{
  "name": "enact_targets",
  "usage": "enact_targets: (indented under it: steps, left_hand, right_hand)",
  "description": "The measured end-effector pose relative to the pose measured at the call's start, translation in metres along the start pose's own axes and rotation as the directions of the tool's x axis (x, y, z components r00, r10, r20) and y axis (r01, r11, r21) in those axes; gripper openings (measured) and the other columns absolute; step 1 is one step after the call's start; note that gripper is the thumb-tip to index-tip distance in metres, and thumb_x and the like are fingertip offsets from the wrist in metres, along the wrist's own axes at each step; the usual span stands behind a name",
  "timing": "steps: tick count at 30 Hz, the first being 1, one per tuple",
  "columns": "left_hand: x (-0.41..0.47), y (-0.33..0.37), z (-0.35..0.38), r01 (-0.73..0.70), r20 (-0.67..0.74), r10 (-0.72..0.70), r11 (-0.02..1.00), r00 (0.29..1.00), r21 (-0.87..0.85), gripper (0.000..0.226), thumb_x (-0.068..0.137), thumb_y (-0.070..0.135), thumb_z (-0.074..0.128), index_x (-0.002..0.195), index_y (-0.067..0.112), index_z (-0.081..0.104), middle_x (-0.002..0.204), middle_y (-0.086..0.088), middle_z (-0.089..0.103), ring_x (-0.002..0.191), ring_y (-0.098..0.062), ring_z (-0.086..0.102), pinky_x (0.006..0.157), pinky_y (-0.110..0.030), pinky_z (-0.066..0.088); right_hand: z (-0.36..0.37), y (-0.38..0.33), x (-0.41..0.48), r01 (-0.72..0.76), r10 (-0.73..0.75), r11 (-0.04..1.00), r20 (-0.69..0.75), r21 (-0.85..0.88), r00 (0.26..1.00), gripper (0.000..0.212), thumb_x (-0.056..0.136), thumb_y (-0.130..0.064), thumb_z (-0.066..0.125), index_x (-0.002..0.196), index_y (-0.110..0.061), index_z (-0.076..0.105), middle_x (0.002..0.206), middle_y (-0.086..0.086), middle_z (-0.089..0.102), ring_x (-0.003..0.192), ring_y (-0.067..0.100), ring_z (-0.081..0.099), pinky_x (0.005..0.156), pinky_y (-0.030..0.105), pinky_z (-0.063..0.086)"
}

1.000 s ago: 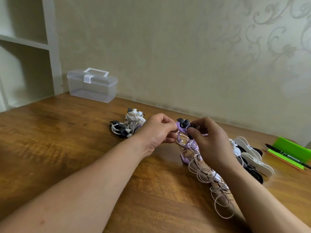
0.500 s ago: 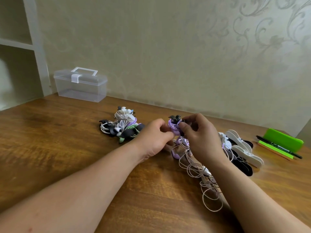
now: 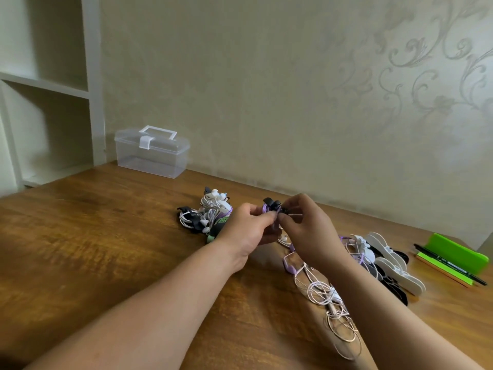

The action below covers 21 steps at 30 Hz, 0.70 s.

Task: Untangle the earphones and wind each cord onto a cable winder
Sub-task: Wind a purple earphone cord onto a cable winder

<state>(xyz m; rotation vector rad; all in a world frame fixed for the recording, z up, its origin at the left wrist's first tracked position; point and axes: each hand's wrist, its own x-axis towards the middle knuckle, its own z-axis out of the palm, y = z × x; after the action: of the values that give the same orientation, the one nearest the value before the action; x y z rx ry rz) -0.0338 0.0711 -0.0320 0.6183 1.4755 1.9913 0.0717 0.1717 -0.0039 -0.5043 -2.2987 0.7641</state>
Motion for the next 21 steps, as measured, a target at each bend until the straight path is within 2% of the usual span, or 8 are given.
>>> enact_targets:
  steps: [3, 5, 8, 12, 16, 18, 21]
  left_hand:
    - [-0.004, 0.006, -0.001, 0.075, 0.061, -0.067, 0.987, 0.996, -0.141, 0.019, 0.099, 0.020, 0.070, 0.107, 0.003, 0.068, 0.093, -0.015, 0.074, 0.083, -0.025, 0.074, 0.084, -0.041, 0.064]
    - [-0.006, 0.008, -0.002, 0.084, 0.079, -0.073, 0.984, 0.994, -0.157, 0.025, 0.099, 0.029, 0.068, 0.101, 0.004, 0.070, 0.084, -0.011, 0.073, 0.077, -0.022, 0.072, 0.082, -0.043, 0.064]
    - [-0.004, 0.005, -0.004, 0.043, 0.041, -0.040, 0.997, 0.998, -0.065, 0.029, 0.101, 0.031, 0.067, 0.108, 0.003, 0.064, 0.087, -0.013, 0.075, 0.075, -0.024, 0.075, 0.076, -0.043, 0.065]
    - [-0.003, -0.002, 0.000, -0.075, 0.000, 0.076, 0.991, 0.997, 0.110, 0.017, 0.105, 0.022, 0.060, 0.102, 0.005, 0.059, 0.091, -0.017, 0.071, 0.072, -0.023, 0.075, 0.067, -0.039, 0.065]
    - [-0.004, -0.006, 0.000, -0.131, -0.029, 0.139, 0.972, 0.990, 0.193, 0.017, 0.105, 0.019, 0.059, 0.095, 0.005, 0.057, 0.091, -0.019, 0.070, 0.073, -0.025, 0.073, 0.064, -0.037, 0.065]
    - [-0.003, -0.007, -0.003, -0.120, -0.034, 0.130, 0.970, 0.991, 0.213, 0.019, 0.105, 0.021, 0.060, 0.093, 0.006, 0.058, 0.090, -0.019, 0.070, 0.072, -0.024, 0.073, 0.066, -0.039, 0.065]
    - [0.002, -0.002, -0.011, -0.052, -0.043, 0.062, 0.976, 0.997, 0.211, 0.031, 0.107, 0.034, 0.053, 0.095, 0.008, 0.065, 0.088, -0.024, 0.073, 0.076, -0.028, 0.070, 0.082, -0.048, 0.064]
  right_hand:
    - [0.004, 0.002, -0.004, 0.007, -0.006, 0.998, -0.021, 0.061, 1.000, 0.012, 0.099, -0.022, 0.068, 0.107, -0.026, 0.061, 0.100, -0.016, 0.070, 0.090, -0.002, 0.068, 0.074, 0.019, 0.054]
    - [0.006, 0.005, -0.008, 0.029, -0.026, 0.995, -0.029, 0.094, 0.999, 0.012, 0.098, -0.019, 0.069, 0.106, -0.025, 0.062, 0.097, -0.013, 0.072, 0.088, -0.001, 0.068, 0.072, 0.018, 0.053]
    - [0.007, 0.012, -0.011, 0.032, -0.031, 0.995, -0.010, 0.094, 0.999, 0.012, 0.097, -0.016, 0.071, 0.103, -0.023, 0.063, 0.094, -0.010, 0.073, 0.082, 0.003, 0.068, 0.065, 0.013, 0.047]
    - [0.013, 0.018, -0.010, 0.004, -0.004, 1.000, -0.029, 0.014, 1.000, 0.013, 0.094, -0.013, 0.071, 0.097, -0.022, 0.061, 0.094, -0.011, 0.071, 0.085, 0.012, 0.065, 0.065, 0.017, 0.044]
    - [0.022, 0.016, -0.008, -0.018, 0.017, 0.999, -0.027, -0.049, 0.999, 0.016, 0.094, -0.009, 0.068, 0.097, -0.019, 0.056, 0.089, -0.011, 0.064, 0.082, 0.014, 0.057, 0.063, 0.009, 0.039]
    - [0.023, 0.016, -0.008, -0.016, 0.015, 0.998, -0.018, -0.054, 1.000, 0.016, 0.094, -0.009, 0.068, 0.097, -0.019, 0.056, 0.086, -0.016, 0.059, 0.081, 0.012, 0.056, 0.064, 0.008, 0.039]
    - [0.020, 0.016, -0.010, -0.021, 0.021, 1.000, -0.028, -0.001, 0.999, 0.012, 0.096, -0.013, 0.071, 0.099, -0.020, 0.061, 0.089, -0.017, 0.064, 0.084, 0.009, 0.062, 0.065, 0.008, 0.041]
